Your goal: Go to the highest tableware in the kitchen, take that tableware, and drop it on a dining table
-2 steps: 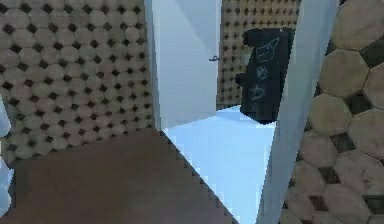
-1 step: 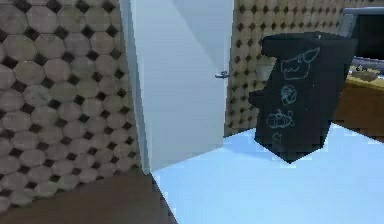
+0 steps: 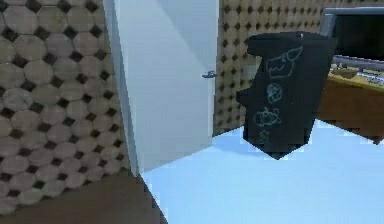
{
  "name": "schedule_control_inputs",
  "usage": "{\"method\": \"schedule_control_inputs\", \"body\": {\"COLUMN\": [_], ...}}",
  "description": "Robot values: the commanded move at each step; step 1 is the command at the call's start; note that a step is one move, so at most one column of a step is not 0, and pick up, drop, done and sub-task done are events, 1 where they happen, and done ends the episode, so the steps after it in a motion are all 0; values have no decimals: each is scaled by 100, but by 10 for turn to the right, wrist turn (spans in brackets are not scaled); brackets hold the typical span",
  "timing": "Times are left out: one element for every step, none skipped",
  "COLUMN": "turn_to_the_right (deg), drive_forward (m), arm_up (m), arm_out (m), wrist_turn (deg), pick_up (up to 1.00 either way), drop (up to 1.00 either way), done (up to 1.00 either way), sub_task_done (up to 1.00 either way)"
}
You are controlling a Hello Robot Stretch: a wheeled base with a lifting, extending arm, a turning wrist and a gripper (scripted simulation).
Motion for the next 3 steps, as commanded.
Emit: {"method": "schedule_control_inputs", "body": {"turn_to_the_right": [0,450,0], "drive_forward": [40,0,100], "arm_up": [0,0,0], "arm_out": [0,0,0], "wrist_turn": [0,0,0], "pick_up": [0,0,0], "drop": [0,0,0], "done": [0,0,0], "sub_task_done": [0,0,0]}}
